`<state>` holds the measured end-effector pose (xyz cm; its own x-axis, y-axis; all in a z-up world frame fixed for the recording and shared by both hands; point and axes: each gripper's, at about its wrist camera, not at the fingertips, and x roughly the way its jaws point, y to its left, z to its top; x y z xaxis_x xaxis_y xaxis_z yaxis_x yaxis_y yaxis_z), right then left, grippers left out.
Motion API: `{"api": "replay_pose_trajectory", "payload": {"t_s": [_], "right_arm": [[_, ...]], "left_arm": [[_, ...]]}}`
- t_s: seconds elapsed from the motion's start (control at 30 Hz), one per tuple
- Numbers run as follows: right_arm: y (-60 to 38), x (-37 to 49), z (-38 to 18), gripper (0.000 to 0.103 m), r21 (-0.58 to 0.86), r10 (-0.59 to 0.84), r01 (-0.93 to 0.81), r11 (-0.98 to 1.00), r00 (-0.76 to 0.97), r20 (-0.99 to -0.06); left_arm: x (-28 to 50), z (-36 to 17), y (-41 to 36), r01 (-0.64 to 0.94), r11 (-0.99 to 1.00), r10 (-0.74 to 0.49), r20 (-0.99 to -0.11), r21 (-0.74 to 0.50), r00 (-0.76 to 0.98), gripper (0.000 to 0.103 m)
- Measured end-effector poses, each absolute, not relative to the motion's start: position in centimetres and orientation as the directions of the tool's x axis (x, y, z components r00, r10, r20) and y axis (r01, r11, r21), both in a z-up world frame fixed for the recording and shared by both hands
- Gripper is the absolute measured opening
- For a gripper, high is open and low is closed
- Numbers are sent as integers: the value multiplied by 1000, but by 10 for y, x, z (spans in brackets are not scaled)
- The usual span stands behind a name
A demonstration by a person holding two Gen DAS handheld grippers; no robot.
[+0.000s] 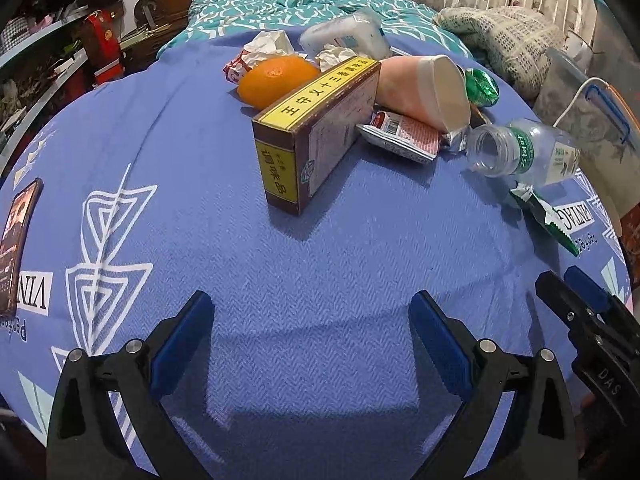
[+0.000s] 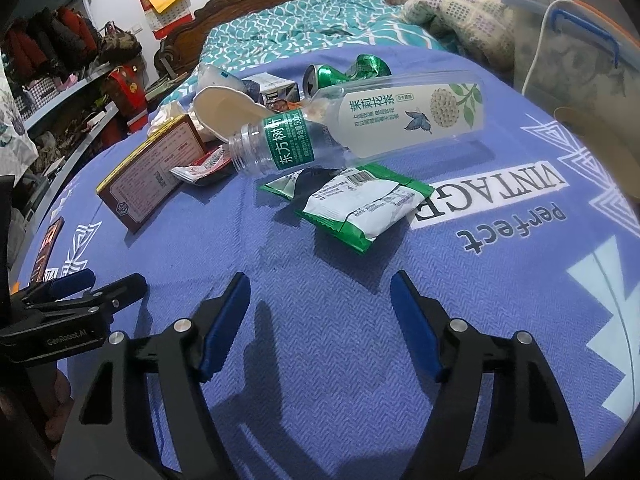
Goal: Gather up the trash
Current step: 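Move both tools toward the trash pile on the blue cloth, then grasp the clear water bottle with green label using the left tool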
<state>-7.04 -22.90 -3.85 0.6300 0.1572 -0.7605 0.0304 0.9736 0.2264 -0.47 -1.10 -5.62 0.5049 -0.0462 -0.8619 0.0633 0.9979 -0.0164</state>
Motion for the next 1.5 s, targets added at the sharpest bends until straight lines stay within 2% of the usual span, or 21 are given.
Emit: {"api": "replay_pose_trajectory", "payload": {"t_s": [0.23,0.43,0.77,1.5], "right_arm": [[-223,-77,-29,73,201,142,13,979,665,-733],[-221,-79,-24,73,190,141,-2,982,679,-720],[-219,-80,-24,73,186,143,-10,982,678,-721],[-206,-71,-13,73,145,140,-54,988,708,-693]], "left_arm": [[-3,-55,-14,59,998,5,-874,38,487,95],[-8,-40,-14,39,996,43,-833,77,552,94],[-3,-39,-7,30,999,2,-853,21,522,94],[-8,-31,20,-55,998,37,-836,8,547,94]]}}
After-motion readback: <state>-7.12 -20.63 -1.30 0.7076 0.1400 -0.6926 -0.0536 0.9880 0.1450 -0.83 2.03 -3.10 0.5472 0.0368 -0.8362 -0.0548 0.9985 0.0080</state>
